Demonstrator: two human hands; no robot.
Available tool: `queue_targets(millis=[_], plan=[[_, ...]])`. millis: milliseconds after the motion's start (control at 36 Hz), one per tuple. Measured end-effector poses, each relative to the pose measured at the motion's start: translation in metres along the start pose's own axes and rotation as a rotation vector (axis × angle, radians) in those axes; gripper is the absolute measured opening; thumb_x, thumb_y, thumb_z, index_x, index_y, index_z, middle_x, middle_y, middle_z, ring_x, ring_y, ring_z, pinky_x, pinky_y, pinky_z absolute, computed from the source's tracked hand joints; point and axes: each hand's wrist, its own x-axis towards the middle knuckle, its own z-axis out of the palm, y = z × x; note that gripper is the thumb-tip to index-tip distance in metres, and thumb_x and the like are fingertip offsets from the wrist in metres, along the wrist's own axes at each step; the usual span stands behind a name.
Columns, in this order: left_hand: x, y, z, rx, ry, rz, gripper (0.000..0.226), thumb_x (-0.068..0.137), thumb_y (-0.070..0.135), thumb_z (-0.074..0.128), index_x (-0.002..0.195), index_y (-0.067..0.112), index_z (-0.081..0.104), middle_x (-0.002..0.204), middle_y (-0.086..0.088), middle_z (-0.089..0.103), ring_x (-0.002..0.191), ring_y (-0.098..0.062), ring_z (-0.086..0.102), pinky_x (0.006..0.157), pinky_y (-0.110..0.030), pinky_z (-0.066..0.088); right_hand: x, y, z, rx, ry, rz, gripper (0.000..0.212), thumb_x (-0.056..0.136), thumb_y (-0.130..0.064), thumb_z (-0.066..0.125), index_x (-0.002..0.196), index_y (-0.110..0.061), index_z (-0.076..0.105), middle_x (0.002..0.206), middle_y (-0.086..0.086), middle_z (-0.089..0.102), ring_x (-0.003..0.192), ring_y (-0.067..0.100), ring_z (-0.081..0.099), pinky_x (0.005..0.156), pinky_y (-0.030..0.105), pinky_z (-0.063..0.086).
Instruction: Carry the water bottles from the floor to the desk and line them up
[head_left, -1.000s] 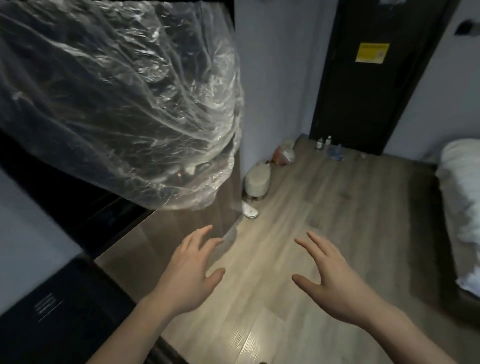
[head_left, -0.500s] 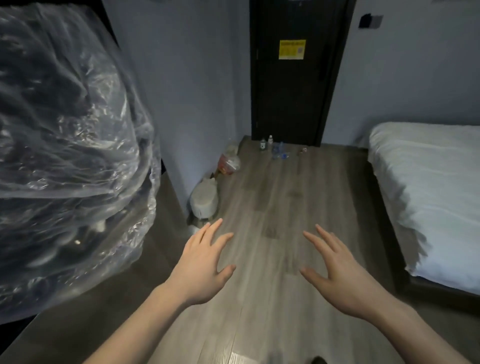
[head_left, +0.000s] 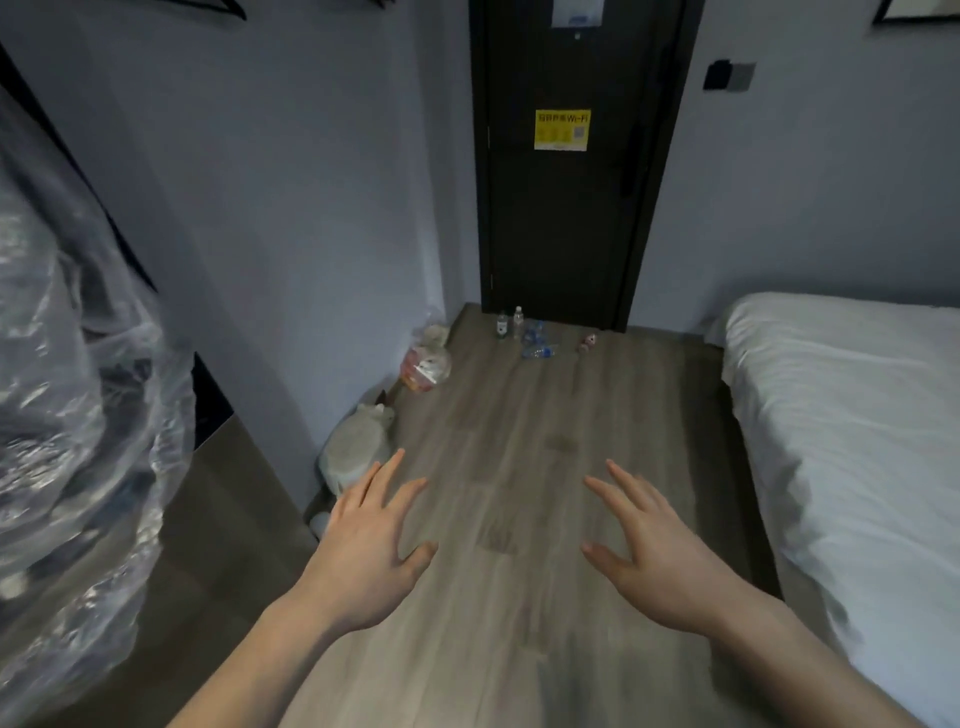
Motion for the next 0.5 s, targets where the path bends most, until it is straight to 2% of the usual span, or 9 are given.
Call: queue_targets(millis=[250, 417, 500], plan=[[0.118, 0.016, 0.003, -0.005, -0.018, -0.061, 0.071, 0.095, 0.060, 0.044, 0.155, 0.042, 0.011, 0.164, 0.011, -0.020, 0.152, -0.016, -0.015, 0.125, -0.039, 0.002, 0.123, 0.042, -0.051, -0.019, -0.016, -0.066, 0.073, 0.099, -0.051, 0.054, 0.160, -0.037, 0.016, 0.170, -0.007, -0.005, 0.157, 0.021, -0.004, 0.127, 0.034, 0.009], [0.226, 0.008, 0.010, -0.024, -0.019, -0.041, 0.075, 0.093, 0.061, 0.046, 0.156, 0.041, 0.011, 0.164, 0.008, -0.022, 0.152, -0.017, -0.018, 0.125, -0.040, 0.000, 0.215, 0.075, -0.079, -0.041, 0.003, -0.030, 0.072, 0.099, -0.050, 0.054, 0.159, -0.037, 0.017, 0.170, -0.009, -0.005, 0.157, 0.022, -0.004, 0.127, 0.038, 0.012], [0.285, 0.002, 0.013, -0.041, -0.040, -0.026, 0.087, 0.079, 0.074, 0.028, 0.157, 0.040, 0.011, 0.163, 0.007, -0.024, 0.152, -0.019, -0.018, 0.125, -0.041, 0.001, 0.258, 0.094, -0.096, -0.051, 0.027, 0.002, 0.072, 0.098, -0.054, 0.053, 0.159, -0.039, 0.017, 0.169, -0.010, -0.004, 0.157, 0.021, -0.003, 0.127, 0.039, 0.013]])
